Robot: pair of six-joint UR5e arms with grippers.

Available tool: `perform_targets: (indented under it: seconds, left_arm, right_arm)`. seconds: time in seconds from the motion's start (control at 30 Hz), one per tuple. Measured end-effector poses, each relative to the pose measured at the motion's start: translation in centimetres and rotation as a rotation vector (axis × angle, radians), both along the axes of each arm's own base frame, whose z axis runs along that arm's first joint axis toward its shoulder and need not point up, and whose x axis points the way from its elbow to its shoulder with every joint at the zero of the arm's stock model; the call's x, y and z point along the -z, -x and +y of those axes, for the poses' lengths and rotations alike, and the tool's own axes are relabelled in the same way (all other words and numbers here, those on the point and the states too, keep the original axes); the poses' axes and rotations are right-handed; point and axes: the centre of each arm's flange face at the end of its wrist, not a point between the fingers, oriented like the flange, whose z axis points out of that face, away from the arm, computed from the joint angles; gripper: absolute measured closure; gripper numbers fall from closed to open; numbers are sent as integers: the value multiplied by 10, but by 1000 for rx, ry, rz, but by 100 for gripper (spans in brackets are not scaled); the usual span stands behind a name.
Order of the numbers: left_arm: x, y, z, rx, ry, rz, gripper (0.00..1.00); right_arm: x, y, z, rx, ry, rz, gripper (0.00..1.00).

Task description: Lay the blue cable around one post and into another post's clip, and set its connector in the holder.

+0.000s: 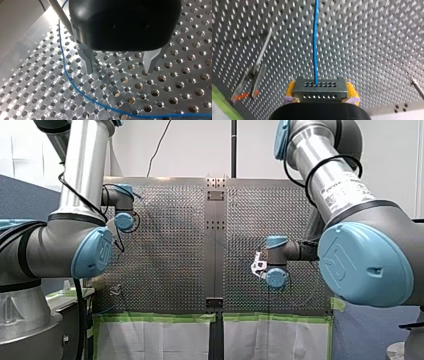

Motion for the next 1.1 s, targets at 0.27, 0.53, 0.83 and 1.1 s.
perform_targets:
  seconds: [0.27,0.53,0.83,1.1]
  left_arm:
    - [0,0,-1,1,0,0,2]
    - [0,0,-1,2,0,0,2]
    - [0,0,-1,4,1,0,2]
    - [0,0,-3,6,1,0,2]
  right_arm:
    - [13,19,14,42,2,24,100]
    - [26,31,35,62,1,25,100]
    - [43,53,60,92,-26,10,100]
    - [68,76,81,114,-75,5,100]
